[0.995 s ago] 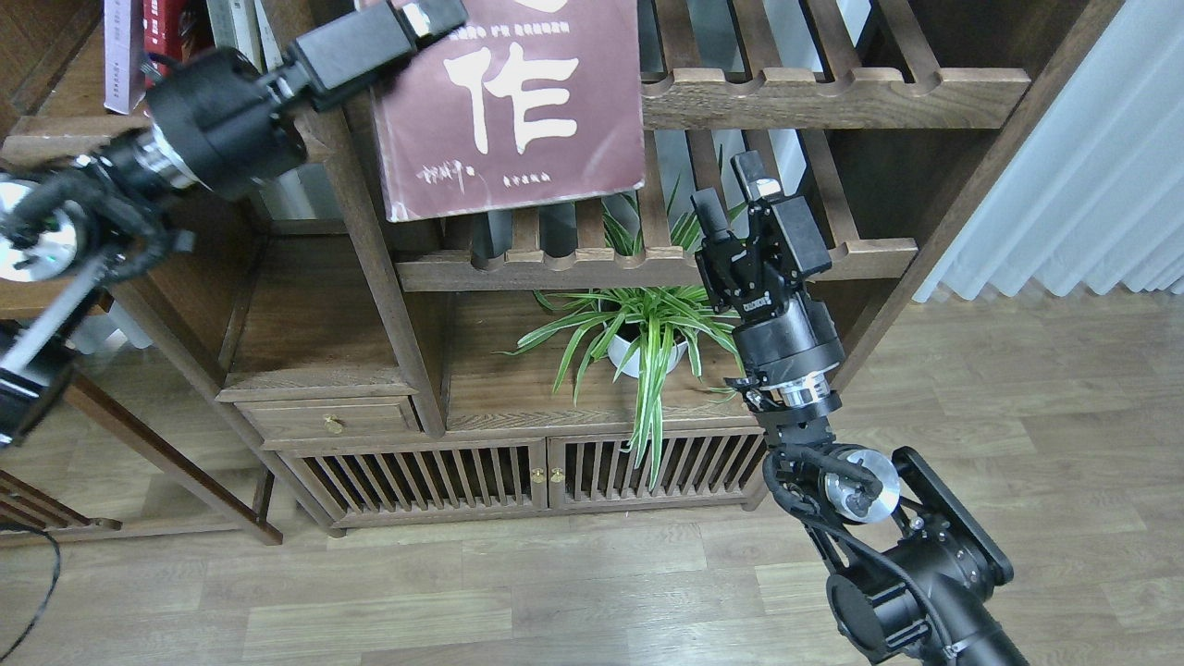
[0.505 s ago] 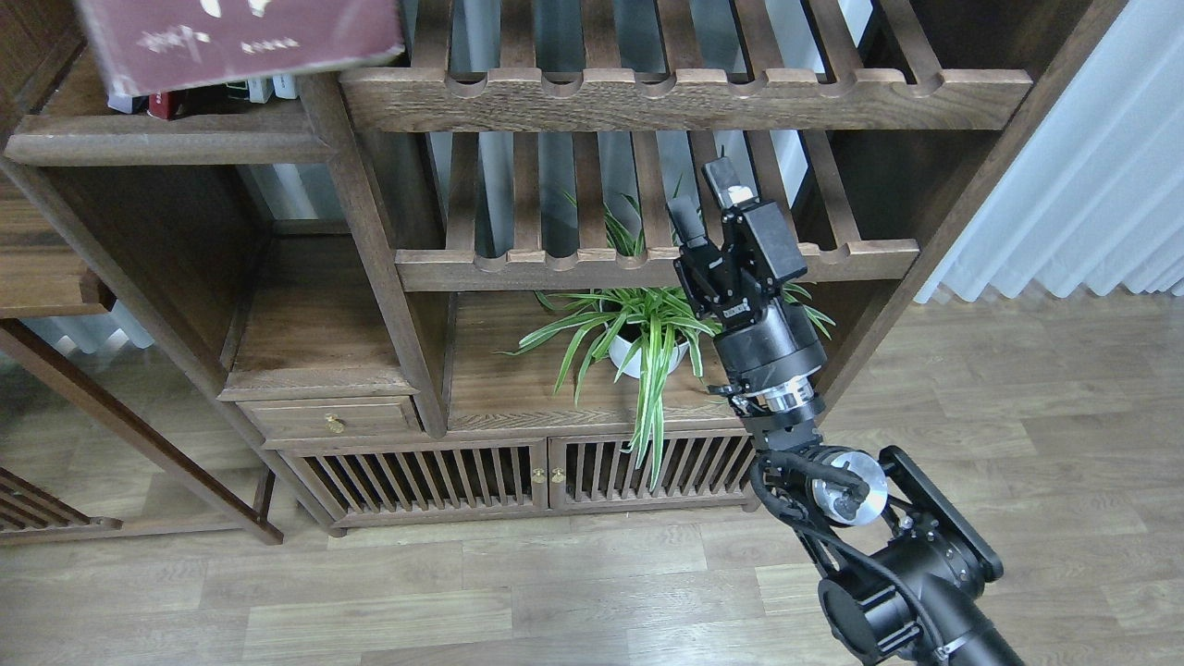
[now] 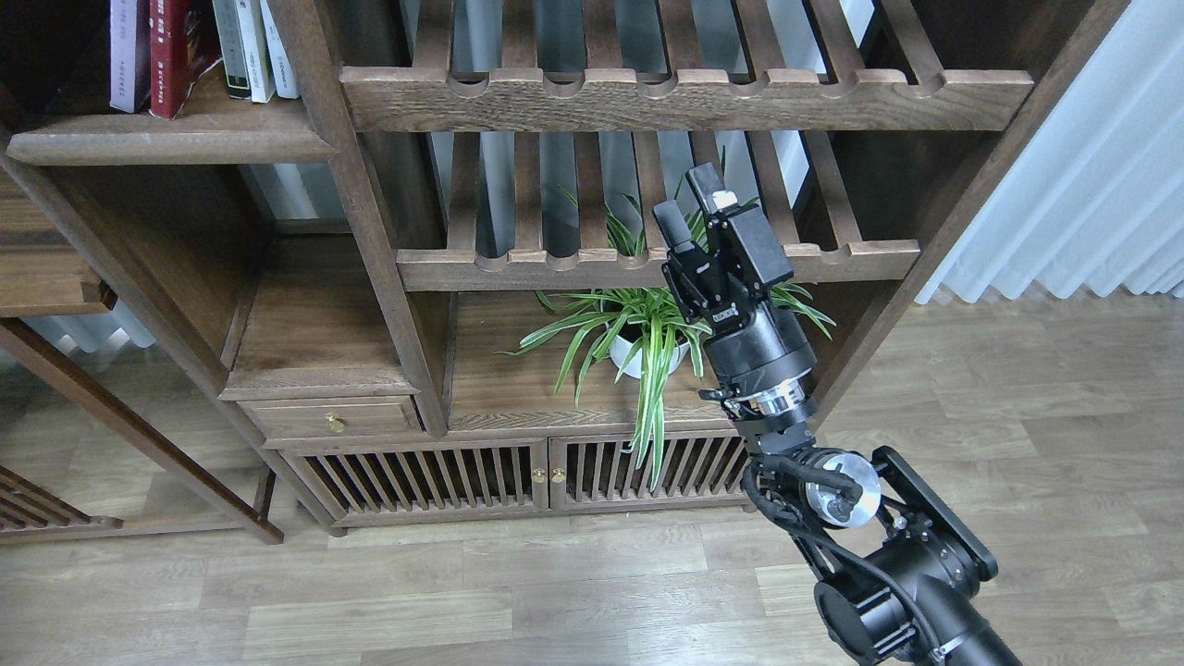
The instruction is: Organize books on shelf
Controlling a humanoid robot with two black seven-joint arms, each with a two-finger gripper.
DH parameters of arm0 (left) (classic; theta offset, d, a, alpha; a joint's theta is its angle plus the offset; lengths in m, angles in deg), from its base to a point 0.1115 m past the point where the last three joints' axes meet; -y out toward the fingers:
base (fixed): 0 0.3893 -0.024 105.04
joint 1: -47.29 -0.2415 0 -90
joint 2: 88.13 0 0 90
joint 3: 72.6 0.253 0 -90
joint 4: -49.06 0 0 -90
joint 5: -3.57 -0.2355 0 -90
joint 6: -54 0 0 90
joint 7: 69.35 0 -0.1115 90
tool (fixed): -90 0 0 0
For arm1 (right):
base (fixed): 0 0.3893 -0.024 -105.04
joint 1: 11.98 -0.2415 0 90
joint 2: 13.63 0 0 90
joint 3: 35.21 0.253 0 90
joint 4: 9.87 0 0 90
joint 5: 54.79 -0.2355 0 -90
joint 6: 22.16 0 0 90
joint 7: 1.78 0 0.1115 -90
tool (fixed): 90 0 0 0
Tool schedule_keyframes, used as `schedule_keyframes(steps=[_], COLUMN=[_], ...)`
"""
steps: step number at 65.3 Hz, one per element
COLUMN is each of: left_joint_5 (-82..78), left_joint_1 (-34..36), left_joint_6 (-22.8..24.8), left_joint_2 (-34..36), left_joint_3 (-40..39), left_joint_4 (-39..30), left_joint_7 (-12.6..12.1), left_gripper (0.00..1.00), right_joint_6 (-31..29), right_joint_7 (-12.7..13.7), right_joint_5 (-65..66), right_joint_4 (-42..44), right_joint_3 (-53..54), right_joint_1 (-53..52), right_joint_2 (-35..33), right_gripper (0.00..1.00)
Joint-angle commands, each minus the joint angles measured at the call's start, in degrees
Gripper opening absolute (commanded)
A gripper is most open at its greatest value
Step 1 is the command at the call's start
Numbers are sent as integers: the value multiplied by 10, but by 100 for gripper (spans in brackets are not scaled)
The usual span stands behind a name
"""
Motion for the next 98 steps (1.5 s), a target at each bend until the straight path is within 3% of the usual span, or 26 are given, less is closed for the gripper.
schedule_keyframes(steps=[1,50,66,98], left_joint_5=[-23,-118,-172,-314], left_joint_1=[0,-15,-15,-15], left_joint_6=[0,0,0,0], left_joint_2=[3,-12,-62,-203], left_joint_3=[-18,-21,-38,-153], left_joint_4=[18,90,109,136], left_joint_7=[0,0,0,0], left_gripper=[2,0,0,0], right_joint_6=[0,0,0,0], right_joint_7=[0,-1,-1,-1], right_joint_5=[0,-1,-1,-1], right_joint_4=[0,3,3,3], right_joint_3=[-6,-11,-11,-11], right_joint_1=[-3,-10,-7,-4], right_joint_2=[0,0,0,0], right_gripper=[79,79,79,79])
